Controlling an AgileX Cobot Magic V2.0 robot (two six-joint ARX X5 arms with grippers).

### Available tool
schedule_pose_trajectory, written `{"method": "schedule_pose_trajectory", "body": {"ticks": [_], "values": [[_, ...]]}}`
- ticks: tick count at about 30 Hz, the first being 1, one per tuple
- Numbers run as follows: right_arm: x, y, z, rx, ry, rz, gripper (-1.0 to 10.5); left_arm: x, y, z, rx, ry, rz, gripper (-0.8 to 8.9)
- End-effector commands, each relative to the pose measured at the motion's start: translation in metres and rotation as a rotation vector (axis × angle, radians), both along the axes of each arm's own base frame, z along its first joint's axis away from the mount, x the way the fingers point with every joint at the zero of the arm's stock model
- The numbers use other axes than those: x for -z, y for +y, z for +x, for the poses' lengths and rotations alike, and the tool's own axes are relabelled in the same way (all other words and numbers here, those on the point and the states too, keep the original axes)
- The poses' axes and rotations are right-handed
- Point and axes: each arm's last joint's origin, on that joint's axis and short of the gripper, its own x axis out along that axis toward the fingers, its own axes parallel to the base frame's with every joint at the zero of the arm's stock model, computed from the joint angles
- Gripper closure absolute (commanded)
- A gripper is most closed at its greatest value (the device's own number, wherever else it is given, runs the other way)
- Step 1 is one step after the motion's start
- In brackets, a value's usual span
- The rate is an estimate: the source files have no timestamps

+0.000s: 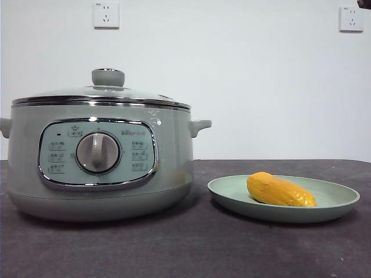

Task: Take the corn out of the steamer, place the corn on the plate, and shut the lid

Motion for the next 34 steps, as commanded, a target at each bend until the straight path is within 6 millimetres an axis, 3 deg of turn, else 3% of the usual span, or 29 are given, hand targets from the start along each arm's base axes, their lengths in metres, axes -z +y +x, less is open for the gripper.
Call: {"method": "schedule_pose_trajectory", "body": {"ticks": [1,14,18,21,24,28,34], "values": [[0.002,0.0,0.0,0.007,0.002,0.009,9.4,0.004,0.0,0.001,-0.007,0.01,-0.005,8.17],[0.001,-0.003,-0.007,-0.008,0.001,-0.002,9.4,0.004,0.0,0.001,-0.007,0.01,-0.005,8.17],[0.008,-0.009,-0.011,-0.075,-0.007,-0.03,9.4,0.004,0.0,0.001,-0.007,0.01,-0.005,8.17],[0.014,-0.019,-0.019,-0.178,-0.074,0.001,9.4,0.004,0.0,0.001,-0.008,0.01,-0.005,8.17],[0.018,-0.03,-0.028,-0.174,-0.199,0.045,9.4,0.004,0.0,0.001,-0.008,0.01,-0.005,8.17],[0.03,-0.042,-0.033,-0.069,-0.321,0.044,9.4,0.004,0.0,0.001,-0.008,0.01,-0.005,8.17],[0.065,-0.045,-0.032,-0.039,-0.302,0.021,9.4,0.004,0.0,0.001,-0.008,0.01,-0.005,8.17]]}}
